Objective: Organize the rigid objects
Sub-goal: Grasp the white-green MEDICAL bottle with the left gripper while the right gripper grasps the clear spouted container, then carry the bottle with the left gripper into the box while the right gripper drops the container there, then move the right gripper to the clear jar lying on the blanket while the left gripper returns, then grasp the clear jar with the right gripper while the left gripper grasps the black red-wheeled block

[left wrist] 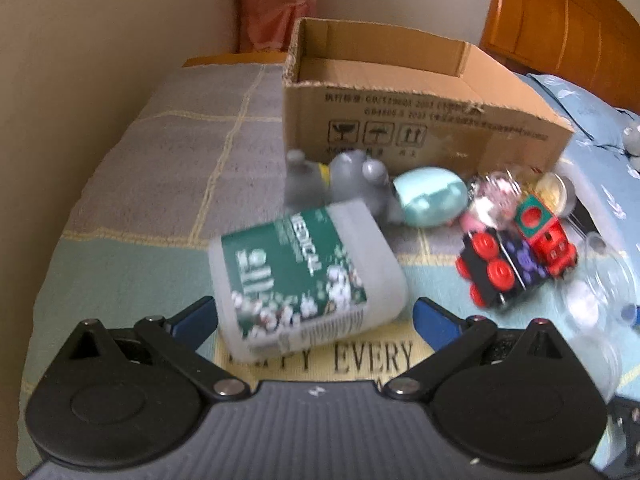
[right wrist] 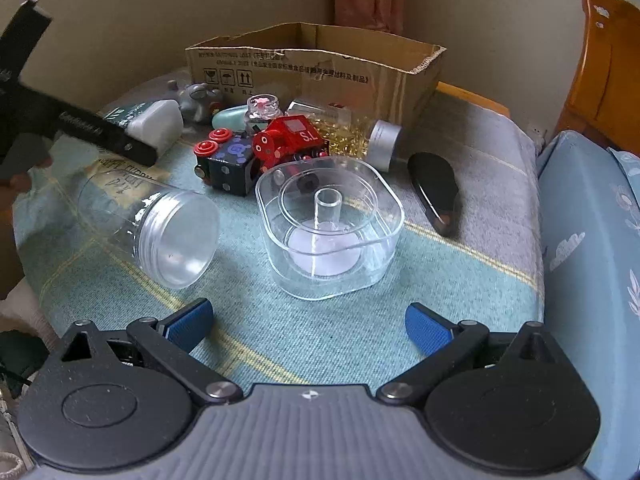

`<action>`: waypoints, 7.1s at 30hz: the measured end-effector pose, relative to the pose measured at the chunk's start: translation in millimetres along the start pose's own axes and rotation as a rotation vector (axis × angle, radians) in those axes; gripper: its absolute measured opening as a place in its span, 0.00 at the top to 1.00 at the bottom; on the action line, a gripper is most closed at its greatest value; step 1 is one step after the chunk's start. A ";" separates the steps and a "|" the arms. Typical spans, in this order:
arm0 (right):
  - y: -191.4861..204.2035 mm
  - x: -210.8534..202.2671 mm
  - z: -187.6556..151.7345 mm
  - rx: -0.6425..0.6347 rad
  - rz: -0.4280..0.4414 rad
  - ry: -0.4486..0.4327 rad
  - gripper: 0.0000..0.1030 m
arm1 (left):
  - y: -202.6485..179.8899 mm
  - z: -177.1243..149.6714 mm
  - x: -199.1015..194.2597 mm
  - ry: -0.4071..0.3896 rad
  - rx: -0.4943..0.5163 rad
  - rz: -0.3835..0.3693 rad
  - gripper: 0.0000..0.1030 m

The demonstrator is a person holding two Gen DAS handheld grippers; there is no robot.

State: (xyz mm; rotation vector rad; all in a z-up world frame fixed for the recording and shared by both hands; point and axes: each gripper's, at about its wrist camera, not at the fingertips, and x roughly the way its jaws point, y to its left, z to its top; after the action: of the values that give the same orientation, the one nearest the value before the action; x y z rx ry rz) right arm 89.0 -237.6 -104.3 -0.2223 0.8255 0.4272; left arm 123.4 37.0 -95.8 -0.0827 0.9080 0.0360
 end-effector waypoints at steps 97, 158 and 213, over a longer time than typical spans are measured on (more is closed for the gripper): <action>-42.5 27.4 205.0 0.071 -0.020 -0.071 0.00 | -53.8 244.8 71.1 -0.107 0.307 -0.049 0.12; 126.9 10.3 73.7 0.039 -0.138 -0.002 0.00 | 3.3 26.7 -37.2 -0.184 0.227 -0.091 0.03; 73.7 -20.2 18.6 0.126 -0.067 0.002 0.00 | -75.7 6.9 16.8 0.007 0.555 -0.411 0.34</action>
State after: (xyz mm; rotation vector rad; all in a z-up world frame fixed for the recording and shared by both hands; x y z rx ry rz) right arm 56.1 -170.8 -78.8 -0.1329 0.8413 0.3108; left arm 144.1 -37.9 -100.5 0.2487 0.8657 -0.5968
